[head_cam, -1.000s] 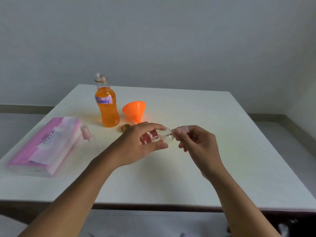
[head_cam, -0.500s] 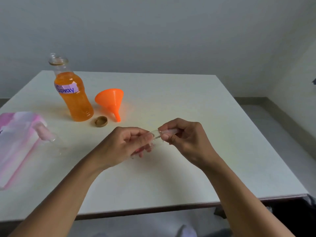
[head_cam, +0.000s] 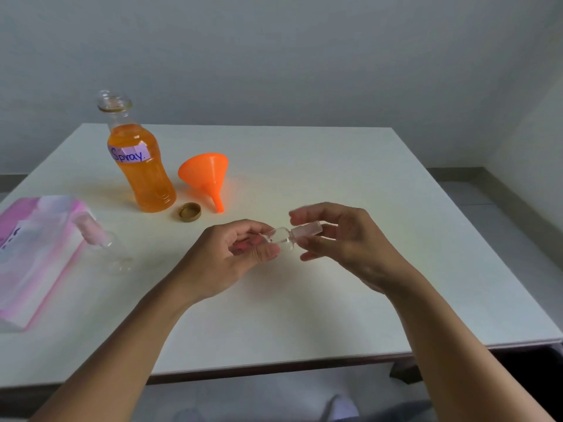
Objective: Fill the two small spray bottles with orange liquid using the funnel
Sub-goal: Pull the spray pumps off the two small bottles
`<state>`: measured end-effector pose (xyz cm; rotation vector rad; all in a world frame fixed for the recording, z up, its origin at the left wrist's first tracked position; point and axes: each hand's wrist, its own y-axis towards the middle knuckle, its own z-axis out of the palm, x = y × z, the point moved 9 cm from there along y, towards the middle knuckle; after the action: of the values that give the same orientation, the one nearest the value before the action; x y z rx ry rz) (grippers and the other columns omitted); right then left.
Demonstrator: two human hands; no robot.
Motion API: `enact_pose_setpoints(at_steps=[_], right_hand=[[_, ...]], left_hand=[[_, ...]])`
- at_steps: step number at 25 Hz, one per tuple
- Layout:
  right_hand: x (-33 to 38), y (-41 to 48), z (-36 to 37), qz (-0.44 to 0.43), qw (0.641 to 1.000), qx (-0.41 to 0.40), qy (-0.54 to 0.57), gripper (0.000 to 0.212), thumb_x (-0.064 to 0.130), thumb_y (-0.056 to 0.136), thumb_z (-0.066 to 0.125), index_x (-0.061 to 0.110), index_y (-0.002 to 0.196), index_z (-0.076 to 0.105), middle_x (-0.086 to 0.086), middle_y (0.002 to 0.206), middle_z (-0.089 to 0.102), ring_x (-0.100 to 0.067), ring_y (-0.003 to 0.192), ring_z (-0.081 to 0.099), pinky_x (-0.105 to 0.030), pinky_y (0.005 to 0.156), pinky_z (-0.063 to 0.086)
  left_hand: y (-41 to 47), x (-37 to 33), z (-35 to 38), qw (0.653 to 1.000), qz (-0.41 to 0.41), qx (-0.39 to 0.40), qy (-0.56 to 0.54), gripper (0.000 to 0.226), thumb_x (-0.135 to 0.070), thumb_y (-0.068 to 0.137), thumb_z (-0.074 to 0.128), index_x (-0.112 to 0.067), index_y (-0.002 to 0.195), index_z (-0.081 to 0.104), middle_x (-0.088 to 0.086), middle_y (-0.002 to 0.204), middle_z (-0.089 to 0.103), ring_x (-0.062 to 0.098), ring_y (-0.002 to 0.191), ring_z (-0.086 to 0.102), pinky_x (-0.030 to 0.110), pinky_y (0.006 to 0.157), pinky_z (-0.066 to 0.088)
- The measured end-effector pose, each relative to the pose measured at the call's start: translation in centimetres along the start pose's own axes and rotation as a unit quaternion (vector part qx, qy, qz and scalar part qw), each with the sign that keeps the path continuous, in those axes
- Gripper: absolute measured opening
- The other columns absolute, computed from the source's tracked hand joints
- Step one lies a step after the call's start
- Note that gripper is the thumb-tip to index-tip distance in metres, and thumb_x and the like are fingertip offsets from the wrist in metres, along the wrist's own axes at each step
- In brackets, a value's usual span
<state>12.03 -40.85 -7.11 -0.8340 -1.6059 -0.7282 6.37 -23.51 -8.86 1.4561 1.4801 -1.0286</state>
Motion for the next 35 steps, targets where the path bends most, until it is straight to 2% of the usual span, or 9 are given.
enact_pose_setpoints(at_steps=[5,8,10,15,18,21,24,30,35], right_hand=[[-1.0,-0.4,-0.8,0.066,0.991,-0.058,-0.101,0.043,0.057,0.088,0.067,0.018,0.102,0.078,-0.003,0.090,0.079,-0.023,0.070,0.077,-0.042,0.065,0.063],[-0.8,-0.5,-0.6,0.027,0.988,-0.037,-0.149,0.016,0.033,0.094,0.071,0.021,0.102,0.079,0.003,0.089,0.079,-0.018,0.073,0.075,-0.038,0.071,0.063],[-0.6,-0.8,-0.4,0.010,0.989,0.000,-0.146,0.036,0.027,0.088,0.079,0.033,0.122,0.070,0.012,0.112,0.074,-0.011,0.092,0.074,-0.030,0.079,0.062],[-2.0,-0.6,-1.6,0.066,0.985,-0.052,-0.150,0.051,0.066,0.084,0.066,0.025,0.114,0.074,0.004,0.100,0.076,-0.012,0.074,0.076,-0.037,0.069,0.063],[-2.1,-0.4,-1.5,0.069,0.985,-0.041,-0.155,0.042,0.053,0.092,0.065,0.014,0.090,0.079,-0.006,0.076,0.076,-0.014,0.060,0.068,-0.037,0.063,0.057],[-1.1,-0.6,-1.9,0.022,0.991,-0.030,-0.129,0.014,0.025,0.091,0.076,0.018,0.102,0.079,-0.006,0.083,0.076,-0.012,0.071,0.070,-0.034,0.074,0.062],[-0.6,-1.2,-4.0,-0.013,0.983,-0.068,-0.170,0.026,0.011,0.088,0.078,0.027,0.109,0.078,0.005,0.100,0.073,-0.008,0.092,0.072,-0.026,0.088,0.059],[-0.5,-3.8,-8.9,-0.034,0.933,-0.164,-0.318,0.023,0.018,0.086,0.081,0.032,0.103,0.080,0.014,0.100,0.069,-0.004,0.088,0.061,-0.013,0.077,0.048],[-2.1,-7.3,-16.5,0.016,0.914,-0.345,-0.213,0.015,0.024,0.089,0.077,0.024,0.103,0.078,0.010,0.093,0.076,-0.004,0.078,0.073,-0.024,0.080,0.060]], left_hand=[[-0.1,0.0,0.3,0.999,0.008,-0.006,0.048,0.041,-0.049,0.074,0.074,-0.033,0.112,0.068,-0.015,0.104,0.072,0.001,0.103,0.065,0.013,0.082,0.051],[0.0,0.1,0.8,0.998,0.004,0.002,0.060,0.041,-0.051,0.076,0.073,-0.034,0.113,0.067,-0.016,0.105,0.071,-0.002,0.102,0.064,0.010,0.079,0.051],[0.1,0.0,0.9,0.998,0.006,0.002,0.066,0.041,-0.051,0.077,0.071,-0.034,0.114,0.067,-0.017,0.105,0.071,-0.003,0.102,0.063,0.007,0.077,0.049],[0.4,-0.3,1.7,0.998,0.011,0.007,0.060,0.039,-0.048,0.077,0.072,-0.032,0.113,0.067,-0.014,0.104,0.071,-0.006,0.100,0.062,0.004,0.076,0.046],[0.3,-0.2,2.1,0.998,0.007,0.018,0.065,0.041,-0.049,0.077,0.072,-0.032,0.113,0.067,-0.014,0.105,0.071,-0.006,0.100,0.063,0.005,0.077,0.047],[0.3,0.2,1.7,0.999,-0.007,0.019,0.039,0.041,-0.050,0.077,0.071,-0.031,0.112,0.067,-0.011,0.104,0.072,0.001,0.100,0.066,0.020,0.086,0.055],[0.5,0.3,1.5,0.999,-0.024,0.018,-0.019,0.037,-0.046,0.080,0.069,-0.025,0.111,0.068,-0.004,0.100,0.075,0.014,0.096,0.070,0.037,0.087,0.058],[1.1,-0.9,2.3,0.997,-0.027,-0.005,-0.071,0.036,-0.049,0.084,0.062,-0.024,0.111,0.067,-0.005,0.099,0.076,0.014,0.094,0.069,0.029,0.086,0.052],[1.7,-2.4,4.3,0.984,-0.013,-0.025,-0.175,0.050,-0.035,0.070,0.075,-0.017,0.115,0.063,0.005,0.100,0.077,0.021,0.083,0.072,0.029,0.081,0.053]])
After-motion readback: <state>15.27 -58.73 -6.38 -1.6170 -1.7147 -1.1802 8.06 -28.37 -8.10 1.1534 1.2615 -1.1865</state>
